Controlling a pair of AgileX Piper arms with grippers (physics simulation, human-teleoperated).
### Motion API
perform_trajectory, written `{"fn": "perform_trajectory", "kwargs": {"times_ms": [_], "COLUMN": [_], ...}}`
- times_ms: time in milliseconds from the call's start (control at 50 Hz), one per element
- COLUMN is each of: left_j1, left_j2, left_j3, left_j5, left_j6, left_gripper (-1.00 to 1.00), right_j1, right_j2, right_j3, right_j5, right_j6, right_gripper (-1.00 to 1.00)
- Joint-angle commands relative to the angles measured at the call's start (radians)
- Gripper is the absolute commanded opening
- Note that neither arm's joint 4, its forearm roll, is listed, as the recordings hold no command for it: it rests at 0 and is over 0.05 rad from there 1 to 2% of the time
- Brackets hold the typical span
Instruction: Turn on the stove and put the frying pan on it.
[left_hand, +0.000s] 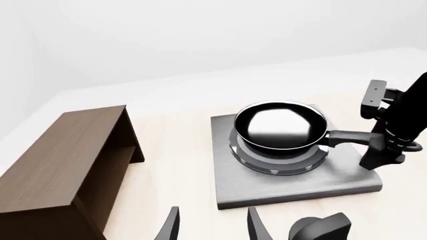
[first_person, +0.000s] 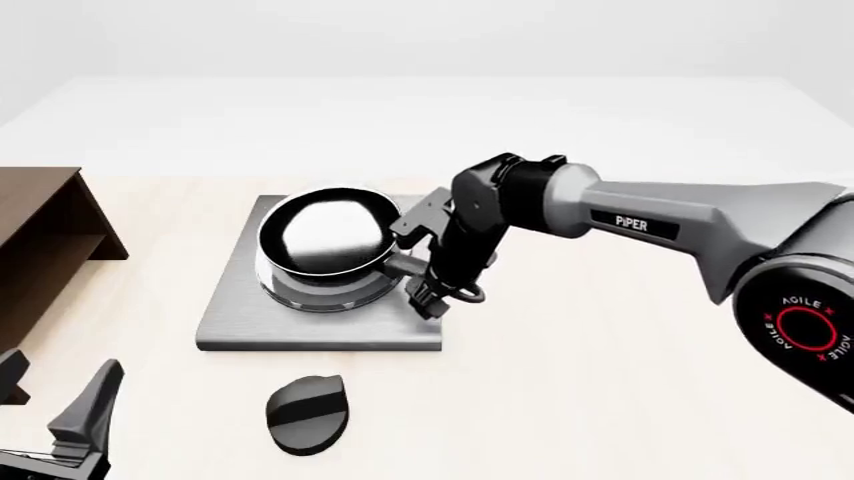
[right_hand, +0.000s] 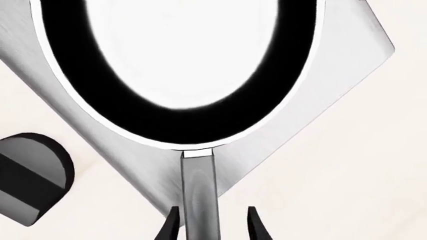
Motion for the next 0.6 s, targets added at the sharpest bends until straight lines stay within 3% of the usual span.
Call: {"fn": "perform_trajectory", "kwargs": {"times_ms": [20,400,560,600], "left_j1": [-0.004,-0.002,0.001,0.001], "left_j2": [0.0,0.0,0.0,0.0], "left_j3": [0.001,0.001,0.002,0.002], "left_j5": [-0.001,0.003,0.005,0.003], "left_j6": [-0.014,-0.014,-0.011,-0.008], "left_gripper": [1.0,1.0,1.0,1.0], "right_j1": [0.002,-0.006,-0.021,-0.005], "right_j2": [-0.056,-0.2,-0.348,-0.399], "right_j3": [0.01,0.035,0.13,0.167], "right_j5": [0.015,0.074,0.062,0.043], "right_j6": [-0.022,-0.074,-0.097,-0.072], "right_gripper": [1.0,1.0,1.0,1.0]}}
